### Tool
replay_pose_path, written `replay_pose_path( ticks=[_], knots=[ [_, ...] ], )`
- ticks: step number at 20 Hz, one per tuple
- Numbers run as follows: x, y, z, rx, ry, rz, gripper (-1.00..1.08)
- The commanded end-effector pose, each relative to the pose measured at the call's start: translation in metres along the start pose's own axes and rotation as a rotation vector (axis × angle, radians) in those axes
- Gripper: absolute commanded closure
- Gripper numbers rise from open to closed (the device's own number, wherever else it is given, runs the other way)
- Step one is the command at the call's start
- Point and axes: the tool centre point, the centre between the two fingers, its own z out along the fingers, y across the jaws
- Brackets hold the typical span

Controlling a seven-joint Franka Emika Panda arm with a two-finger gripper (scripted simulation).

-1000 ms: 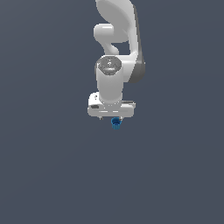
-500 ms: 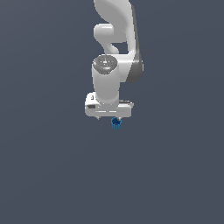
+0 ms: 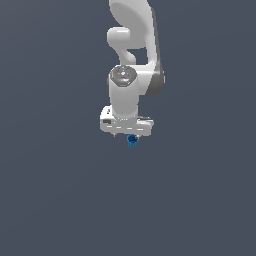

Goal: Pick up the object and move it to a goal position.

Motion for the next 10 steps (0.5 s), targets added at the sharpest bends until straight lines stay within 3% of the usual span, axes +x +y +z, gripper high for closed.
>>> replay_pose_path(
  ticks=[1, 10],
  knots=[
    [-0.003, -0.003, 0.005, 0.000, 0.002, 0.040, -0.92],
    [-0.017, -0.014, 0.027, 0.001, 0.016, 0.250, -0.92]
  ],
)
